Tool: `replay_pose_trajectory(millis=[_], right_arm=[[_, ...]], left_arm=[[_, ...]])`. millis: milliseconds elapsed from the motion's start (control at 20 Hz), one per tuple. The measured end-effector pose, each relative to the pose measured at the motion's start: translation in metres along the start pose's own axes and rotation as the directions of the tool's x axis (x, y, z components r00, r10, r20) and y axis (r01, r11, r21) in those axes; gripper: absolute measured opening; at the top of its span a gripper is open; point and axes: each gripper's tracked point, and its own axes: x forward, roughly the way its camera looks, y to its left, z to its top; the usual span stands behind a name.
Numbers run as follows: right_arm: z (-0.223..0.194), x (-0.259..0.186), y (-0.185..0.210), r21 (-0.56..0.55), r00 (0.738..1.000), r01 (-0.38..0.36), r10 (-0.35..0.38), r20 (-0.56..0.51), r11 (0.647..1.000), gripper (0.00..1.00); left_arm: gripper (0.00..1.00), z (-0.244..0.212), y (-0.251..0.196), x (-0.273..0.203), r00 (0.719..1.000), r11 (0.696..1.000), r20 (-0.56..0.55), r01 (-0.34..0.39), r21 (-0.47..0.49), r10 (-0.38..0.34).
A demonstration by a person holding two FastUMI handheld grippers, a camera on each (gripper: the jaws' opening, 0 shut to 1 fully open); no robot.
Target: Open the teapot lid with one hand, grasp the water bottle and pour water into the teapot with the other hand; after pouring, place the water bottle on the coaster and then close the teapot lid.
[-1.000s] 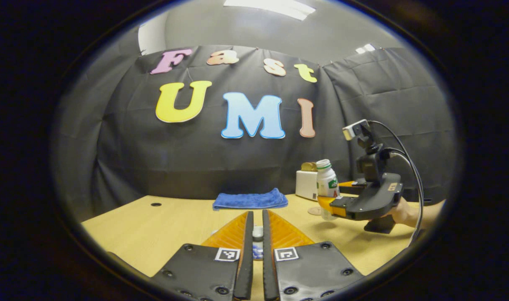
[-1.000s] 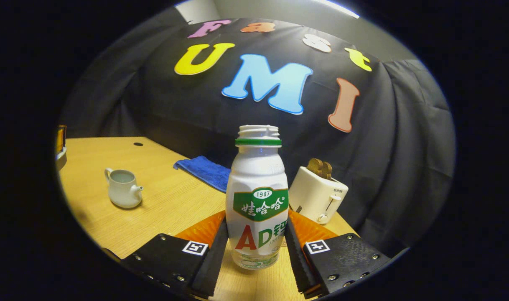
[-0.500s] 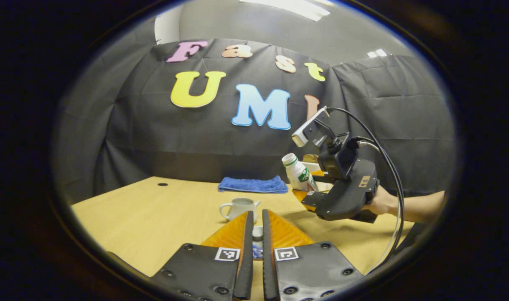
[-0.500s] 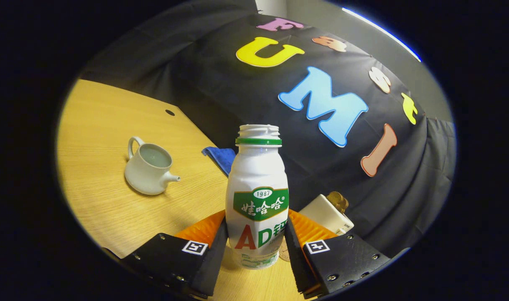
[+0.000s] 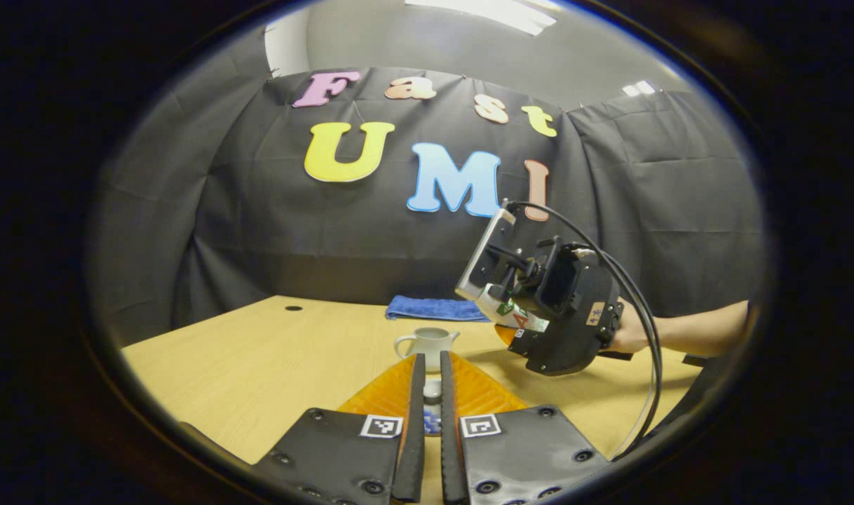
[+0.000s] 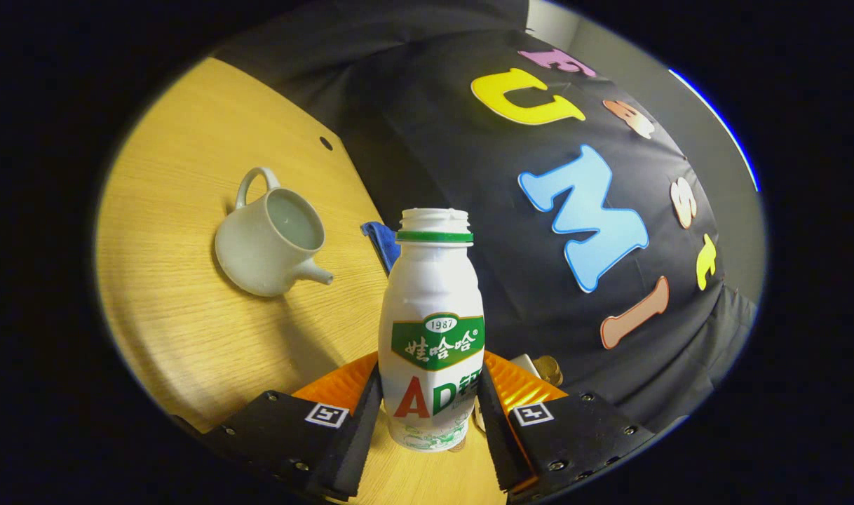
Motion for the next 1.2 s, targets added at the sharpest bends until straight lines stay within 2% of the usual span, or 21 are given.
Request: replay_pose_trajectory(millis=[50,100,150,550,1200], right_arm=[[0.003,0.001,0.003,-0.03,1.0,0.002,-0.002,0.004,1.0,0.7],[0.006,0.002,0.004,-0.06,1.0,0.007,-0.006,0.005,0.998,0.7],[0.009,0.001,0.006,-0.088,1.0,0.013,-0.012,0.009,0.996,0.7],[0.014,0.017,0.002,-0.319,0.999,0.049,-0.046,0.019,0.947,0.7],[0.029,0.021,-0.012,-0.521,0.992,0.12,-0.091,0.082,0.845,0.7]], left_arm=[[0.2,0.002,0.001,0.0,1.0,1.0,0.001,-0.003,0.01,0.003],[0.16,0.002,0.003,-0.001,1.0,1.0,0.002,-0.011,0.024,0.011],[0.2,0.003,0.006,-0.002,1.0,0.999,0.006,-0.016,0.032,0.015],[0.2,0.0,0.007,-0.008,1.0,0.999,0.002,-0.013,0.037,0.012],[0.2,-0.005,0.008,-0.006,1.0,0.999,-0.013,-0.013,0.048,0.014]])
